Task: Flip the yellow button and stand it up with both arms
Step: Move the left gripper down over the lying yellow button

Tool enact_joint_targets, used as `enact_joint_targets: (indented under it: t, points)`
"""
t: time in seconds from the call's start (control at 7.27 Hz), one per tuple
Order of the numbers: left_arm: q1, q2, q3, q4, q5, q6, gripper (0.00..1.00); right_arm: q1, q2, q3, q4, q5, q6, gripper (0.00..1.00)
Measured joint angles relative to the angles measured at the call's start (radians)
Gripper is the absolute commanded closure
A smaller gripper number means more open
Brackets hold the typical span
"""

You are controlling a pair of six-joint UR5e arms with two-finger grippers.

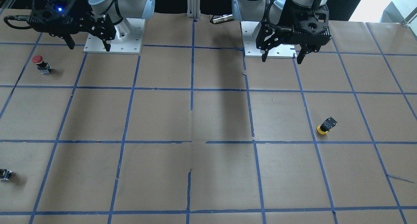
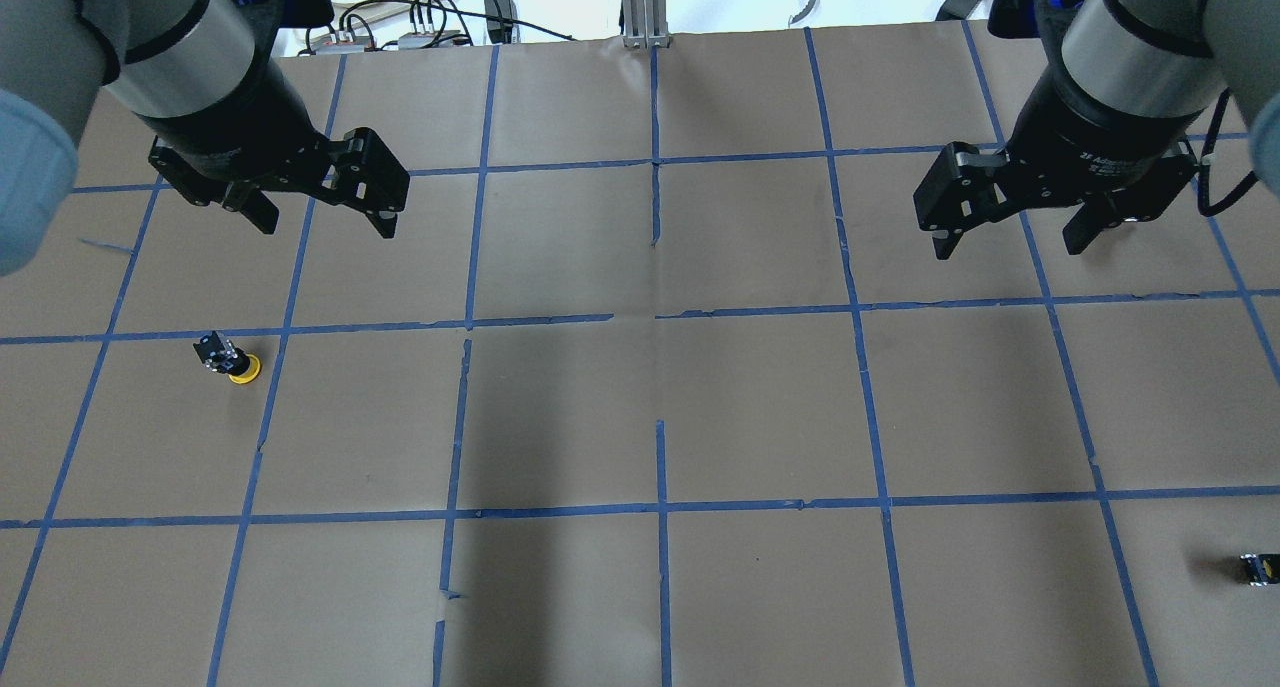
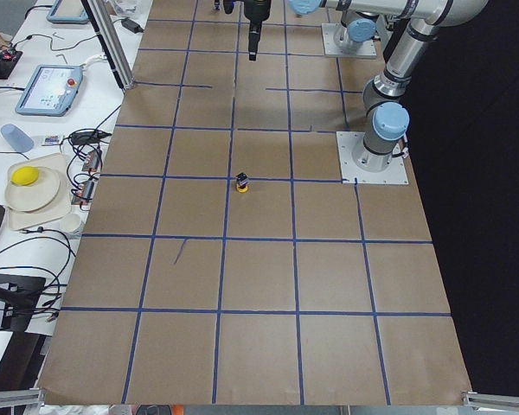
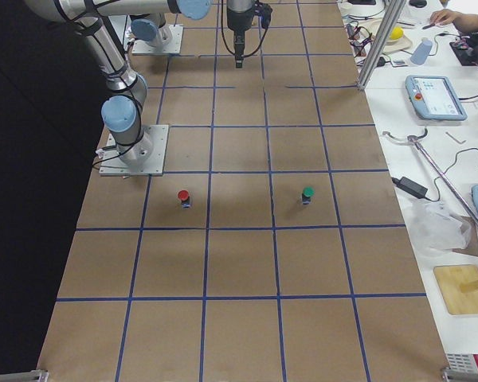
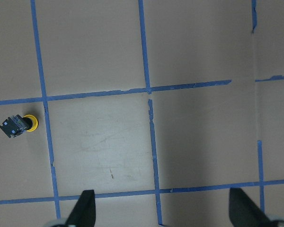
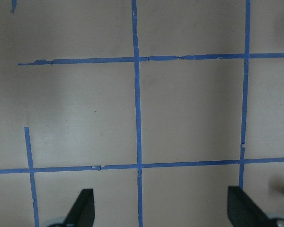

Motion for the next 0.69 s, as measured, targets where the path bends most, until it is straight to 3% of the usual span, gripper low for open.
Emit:
enact_joint_targets:
  t: [0.41, 0.69]
  points:
    - [0.029, 0.000, -0.018, 0.000, -0.004, 0.003, 0.00, 0.003, 0.000, 0.002, 0.008, -0.001, 0.001, 0.00]
    - [0.113, -0.005, -0.054, 0.003, -0.007, 0.035, 0.00, 0.005, 0.000, 0.002, 0.004, -0.003, 0.006, 0.00]
